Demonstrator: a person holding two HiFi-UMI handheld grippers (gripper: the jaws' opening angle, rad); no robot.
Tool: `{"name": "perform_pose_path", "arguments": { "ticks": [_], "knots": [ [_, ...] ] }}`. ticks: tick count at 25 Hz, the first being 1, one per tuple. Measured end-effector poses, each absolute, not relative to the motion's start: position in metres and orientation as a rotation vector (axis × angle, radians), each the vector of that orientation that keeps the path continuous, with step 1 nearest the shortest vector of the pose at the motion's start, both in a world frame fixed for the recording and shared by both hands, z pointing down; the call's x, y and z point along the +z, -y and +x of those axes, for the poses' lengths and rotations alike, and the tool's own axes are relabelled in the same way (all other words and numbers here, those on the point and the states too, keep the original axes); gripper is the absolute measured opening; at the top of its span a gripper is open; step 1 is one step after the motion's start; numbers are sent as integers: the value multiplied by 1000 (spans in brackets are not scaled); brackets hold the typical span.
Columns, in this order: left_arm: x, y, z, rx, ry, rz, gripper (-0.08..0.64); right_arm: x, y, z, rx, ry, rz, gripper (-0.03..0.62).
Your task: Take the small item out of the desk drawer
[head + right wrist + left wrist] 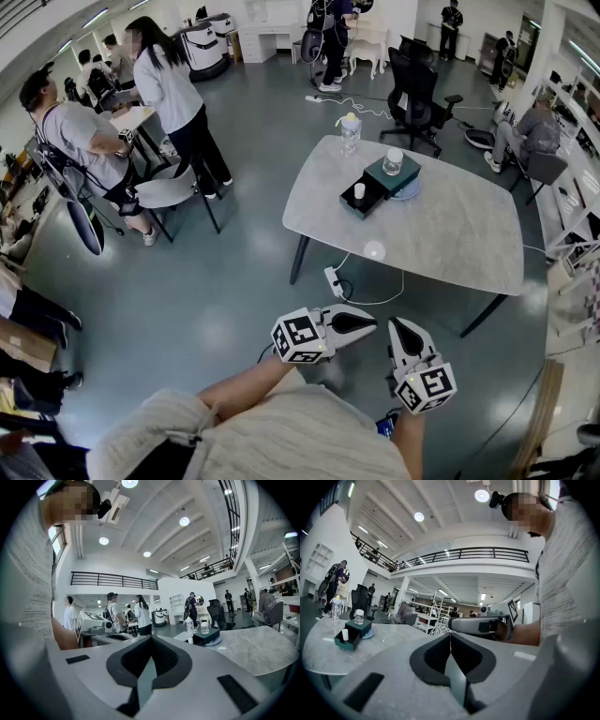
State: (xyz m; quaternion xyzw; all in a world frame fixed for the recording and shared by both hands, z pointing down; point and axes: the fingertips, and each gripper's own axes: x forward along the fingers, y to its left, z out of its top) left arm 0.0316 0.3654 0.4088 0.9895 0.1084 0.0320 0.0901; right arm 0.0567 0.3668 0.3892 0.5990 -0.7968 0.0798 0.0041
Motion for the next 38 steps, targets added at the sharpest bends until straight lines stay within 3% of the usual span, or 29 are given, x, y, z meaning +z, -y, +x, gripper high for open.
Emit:
{"name": "perform_pose_path", "arguments": {
  "ticks": [19, 38],
  "knots": [
    [416, -367, 17, 152, -325, 2927, 15, 393, -365, 37, 321, 2609, 1814, 9],
    [422, -257, -8, 122, -271, 2876, 15, 404, -254, -4, 398, 2663, 1616, 9]
  ]
}}
